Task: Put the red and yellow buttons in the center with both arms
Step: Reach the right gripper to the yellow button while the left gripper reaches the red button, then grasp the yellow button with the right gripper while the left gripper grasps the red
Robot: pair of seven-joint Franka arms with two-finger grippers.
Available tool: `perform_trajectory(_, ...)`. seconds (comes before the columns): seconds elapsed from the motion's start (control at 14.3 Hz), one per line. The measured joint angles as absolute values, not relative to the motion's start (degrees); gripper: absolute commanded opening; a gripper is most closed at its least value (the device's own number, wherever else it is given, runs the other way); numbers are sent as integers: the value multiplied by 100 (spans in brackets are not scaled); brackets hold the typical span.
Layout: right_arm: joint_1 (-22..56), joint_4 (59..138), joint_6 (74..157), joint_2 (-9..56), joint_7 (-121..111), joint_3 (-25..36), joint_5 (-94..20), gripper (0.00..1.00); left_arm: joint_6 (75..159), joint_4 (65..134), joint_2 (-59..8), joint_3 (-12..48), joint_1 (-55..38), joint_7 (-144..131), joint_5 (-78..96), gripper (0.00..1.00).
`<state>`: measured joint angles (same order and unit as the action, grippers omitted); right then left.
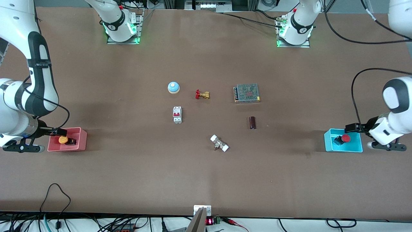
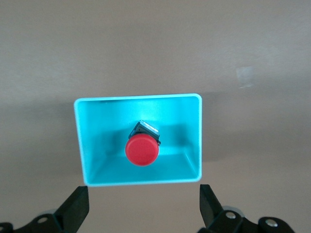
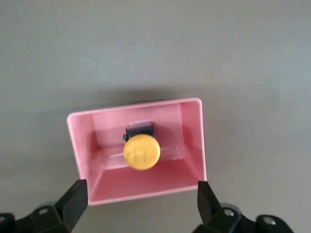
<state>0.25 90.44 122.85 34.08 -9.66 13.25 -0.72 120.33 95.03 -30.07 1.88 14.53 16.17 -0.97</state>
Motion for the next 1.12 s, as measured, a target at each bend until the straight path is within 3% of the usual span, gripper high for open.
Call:
perform_trajectory(0.28,-32,9013,12643,3742,-1421,1322,-295,100,12446,9500,-3404,188,1523,1622,-97,100)
perform_trajectory(0.56,-32,8997,12685,3881,-1637,1315,-303,100,12622,9495,-3557,188,1555,1624,-97,89)
perform_trajectory(0.91,-34,8994,12710,4016,-1942,1307,-305,100,12622,9494,-3571,198,1553,1622,-97,60)
perform_trajectory(1.12,-35,8959,12722,4062,-1965,1305,-305,100,12622,9494,-3572,202,1550,1622,-97,48)
